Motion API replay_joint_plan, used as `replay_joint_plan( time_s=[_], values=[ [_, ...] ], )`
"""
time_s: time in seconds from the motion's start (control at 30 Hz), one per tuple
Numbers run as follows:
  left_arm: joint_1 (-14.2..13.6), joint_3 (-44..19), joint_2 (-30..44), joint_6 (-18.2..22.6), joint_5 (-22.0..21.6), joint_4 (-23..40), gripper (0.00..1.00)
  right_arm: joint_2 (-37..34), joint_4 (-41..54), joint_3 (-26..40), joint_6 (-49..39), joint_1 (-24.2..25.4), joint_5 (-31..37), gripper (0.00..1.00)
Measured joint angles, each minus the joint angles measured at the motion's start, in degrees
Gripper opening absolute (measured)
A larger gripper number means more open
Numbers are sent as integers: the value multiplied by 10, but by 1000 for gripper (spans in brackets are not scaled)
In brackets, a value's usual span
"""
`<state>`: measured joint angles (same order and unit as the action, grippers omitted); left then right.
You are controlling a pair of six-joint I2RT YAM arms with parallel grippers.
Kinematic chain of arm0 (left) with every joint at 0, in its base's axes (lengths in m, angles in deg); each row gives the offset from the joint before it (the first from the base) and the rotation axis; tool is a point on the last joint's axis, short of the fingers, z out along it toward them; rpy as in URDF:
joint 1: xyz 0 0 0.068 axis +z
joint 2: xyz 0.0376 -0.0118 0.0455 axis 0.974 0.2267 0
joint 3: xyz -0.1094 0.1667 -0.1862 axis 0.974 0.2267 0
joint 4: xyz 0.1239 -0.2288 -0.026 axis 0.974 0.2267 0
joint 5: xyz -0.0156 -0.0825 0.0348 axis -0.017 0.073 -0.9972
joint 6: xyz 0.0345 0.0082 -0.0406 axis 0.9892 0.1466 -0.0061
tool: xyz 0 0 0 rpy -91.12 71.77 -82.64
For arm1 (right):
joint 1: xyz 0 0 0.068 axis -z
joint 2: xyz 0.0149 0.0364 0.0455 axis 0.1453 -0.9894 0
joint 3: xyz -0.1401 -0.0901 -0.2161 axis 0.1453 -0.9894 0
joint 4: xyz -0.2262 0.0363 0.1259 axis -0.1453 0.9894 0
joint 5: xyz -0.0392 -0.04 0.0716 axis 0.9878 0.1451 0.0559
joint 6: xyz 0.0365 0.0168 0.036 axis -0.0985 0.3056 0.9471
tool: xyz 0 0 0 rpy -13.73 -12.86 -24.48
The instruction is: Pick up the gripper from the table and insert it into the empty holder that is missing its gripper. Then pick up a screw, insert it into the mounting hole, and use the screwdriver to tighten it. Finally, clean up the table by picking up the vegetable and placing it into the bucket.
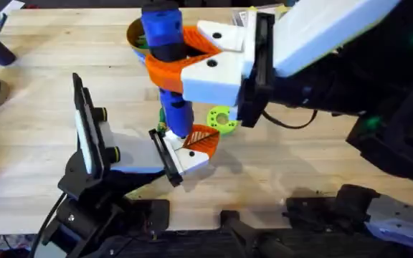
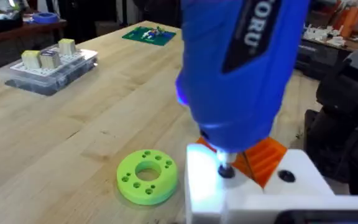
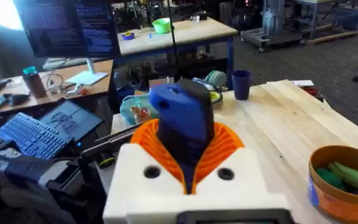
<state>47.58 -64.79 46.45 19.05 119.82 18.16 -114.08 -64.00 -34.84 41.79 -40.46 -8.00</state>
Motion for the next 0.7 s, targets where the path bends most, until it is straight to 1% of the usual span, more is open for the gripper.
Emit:
replay_joint_plan(
  time_s=[0.5, 0.7],
  values=[
    [0, 0, 0, 0, 0, 0, 14, -4, -24, 0, 6, 0, -4, 34],
    [0, 0, 0, 0, 0, 0, 14, 10, -57, 0, 8, 12, -33, 35]
  ],
)
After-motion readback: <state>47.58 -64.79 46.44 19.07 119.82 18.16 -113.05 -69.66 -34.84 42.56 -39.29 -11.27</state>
